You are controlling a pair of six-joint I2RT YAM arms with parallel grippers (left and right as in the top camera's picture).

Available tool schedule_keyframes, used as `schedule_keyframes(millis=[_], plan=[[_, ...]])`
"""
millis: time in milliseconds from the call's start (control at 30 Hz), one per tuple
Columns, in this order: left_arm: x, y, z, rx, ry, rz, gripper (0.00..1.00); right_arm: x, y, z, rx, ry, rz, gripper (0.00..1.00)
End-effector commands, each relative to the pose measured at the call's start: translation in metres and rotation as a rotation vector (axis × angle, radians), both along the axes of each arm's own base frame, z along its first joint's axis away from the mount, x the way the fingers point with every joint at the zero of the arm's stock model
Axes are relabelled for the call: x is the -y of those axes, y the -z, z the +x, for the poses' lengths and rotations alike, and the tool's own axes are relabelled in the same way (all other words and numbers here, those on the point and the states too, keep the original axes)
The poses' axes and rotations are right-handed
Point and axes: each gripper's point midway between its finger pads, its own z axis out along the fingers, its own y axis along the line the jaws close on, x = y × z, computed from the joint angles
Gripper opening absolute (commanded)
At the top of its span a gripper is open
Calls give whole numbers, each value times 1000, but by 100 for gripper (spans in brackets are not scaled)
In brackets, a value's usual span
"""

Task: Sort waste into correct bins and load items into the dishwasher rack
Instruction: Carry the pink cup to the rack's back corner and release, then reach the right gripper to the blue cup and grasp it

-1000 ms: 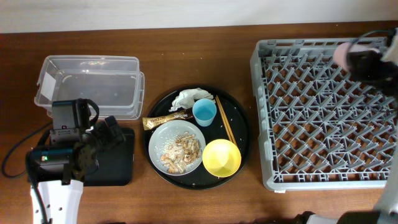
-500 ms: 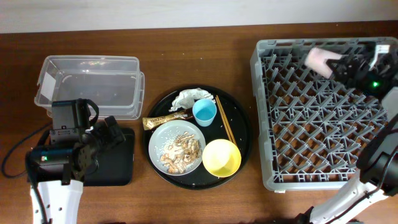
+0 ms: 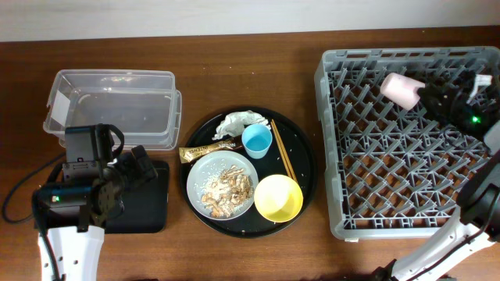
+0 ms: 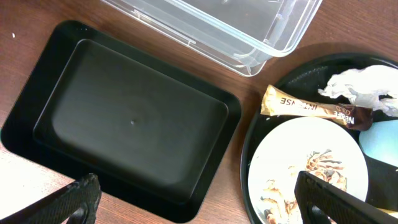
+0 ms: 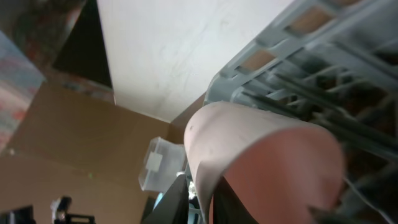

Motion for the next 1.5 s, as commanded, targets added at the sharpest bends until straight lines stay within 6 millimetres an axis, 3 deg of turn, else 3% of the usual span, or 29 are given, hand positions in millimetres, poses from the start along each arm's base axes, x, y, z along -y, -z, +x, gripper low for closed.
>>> schedule_keyframes(millis=[0, 300, 367, 400, 500, 567, 600, 633, 667, 733, 767, 800, 833, 900, 1000, 1133, 1233, 1467], plan=[[-1, -5, 1, 17, -18, -4, 99, 1, 9, -1, -41, 7, 31, 15], [-1, -5, 1, 17, -19, -3, 99, 50, 4, -23, -171, 171, 69, 8], [-1, -5, 1, 17, -18, -4, 99, 51, 2, -25, -209, 198, 43, 20], [-1, -5, 1, 18, -19, -3, 99, 51, -6, -27, -221, 218, 15, 20], [-1, -5, 1, 17, -19, -3, 99, 43, -62, -36, -185, 272, -117, 23], [-1, -5, 1, 17, -19, -3, 99, 12, -117, -45, -110, 253, -191, 30], [-1, -5, 1, 18, -19, -3, 99, -19, -145, -51, -53, 203, -228, 43], [-1, -5, 1, 17, -18, -4, 99, -63, -170, -62, 17, 117, -283, 84], [-1, -5, 1, 18, -18, -4, 99, -109, -187, -72, 83, 17, -334, 98], [-1, -5, 1, 17, -18, -4, 99, -184, -200, -91, 173, -172, -383, 98], [-1, -5, 1, 17, -18, -4, 99, -236, -197, -100, 186, -298, -417, 98], [-1, -5, 1, 18, -18, -4, 99, -278, -180, -102, 166, -378, -496, 98], [-1, -5, 1, 18, -18, -4, 99, -305, -158, -102, 127, -413, -603, 92], [-1, -5, 1, 18, -18, -4, 99, -337, -113, -98, -24, -371, -814, 77], [-1, -5, 1, 18, -18, -4, 99, -388, -58, -109, -130, -326, -1074, 75], [-1, -5, 1, 17, -19, -3, 99, -426, -7, -114, -168, -355, -1189, 71], [-1, -5, 1, 17, -18, -4, 99, -426, 27, -102, -205, -338, -1261, 67], [-1, -5, 1, 17, -19, -3, 99, -442, 54, -80, -179, -315, -1251, 53]])
